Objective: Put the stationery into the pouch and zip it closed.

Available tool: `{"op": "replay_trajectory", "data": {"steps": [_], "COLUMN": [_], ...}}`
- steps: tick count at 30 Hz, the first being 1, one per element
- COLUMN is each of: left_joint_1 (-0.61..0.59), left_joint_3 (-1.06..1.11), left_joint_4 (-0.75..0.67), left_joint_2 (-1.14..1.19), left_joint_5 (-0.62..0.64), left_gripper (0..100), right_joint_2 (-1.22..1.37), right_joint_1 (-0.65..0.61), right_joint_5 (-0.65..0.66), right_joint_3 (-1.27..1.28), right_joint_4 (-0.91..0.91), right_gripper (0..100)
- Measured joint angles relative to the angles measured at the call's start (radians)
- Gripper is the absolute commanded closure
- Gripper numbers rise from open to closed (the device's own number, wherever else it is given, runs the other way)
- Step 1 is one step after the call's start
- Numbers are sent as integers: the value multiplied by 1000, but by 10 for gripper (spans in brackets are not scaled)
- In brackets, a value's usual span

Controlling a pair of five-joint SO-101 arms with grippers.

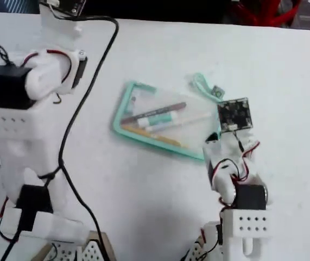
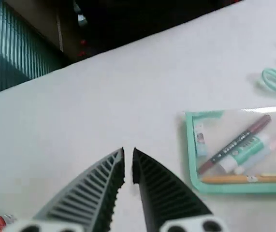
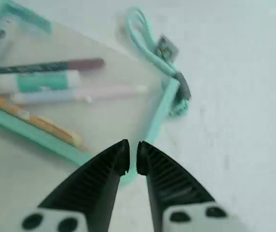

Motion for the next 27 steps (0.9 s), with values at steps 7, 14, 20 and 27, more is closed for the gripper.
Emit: {"op": "replay_trajectory", "data": {"steps": [7, 14, 20, 27], "left_joint_1": [2, 2, 2, -2], "left_joint_3": [-270, -302, -44, 628], "left_joint_4": [3, 3, 3, -114], "left_joint_2": [-259, -660, -1023, -1504], "left_joint_5": [0, 0, 0, 0], "left_gripper": [951, 953, 952, 951], "right_joint_2": [0, -18, -37, -285], "right_joint_1": [-101, -110, -109, -109], "right_joint_5": [-2, -2, -5, -8], "right_joint_3": [-542, -1030, -1324, -1413], "right_joint_4": [308, 523, 694, 712], "right_gripper": [964, 964, 964, 964]}}
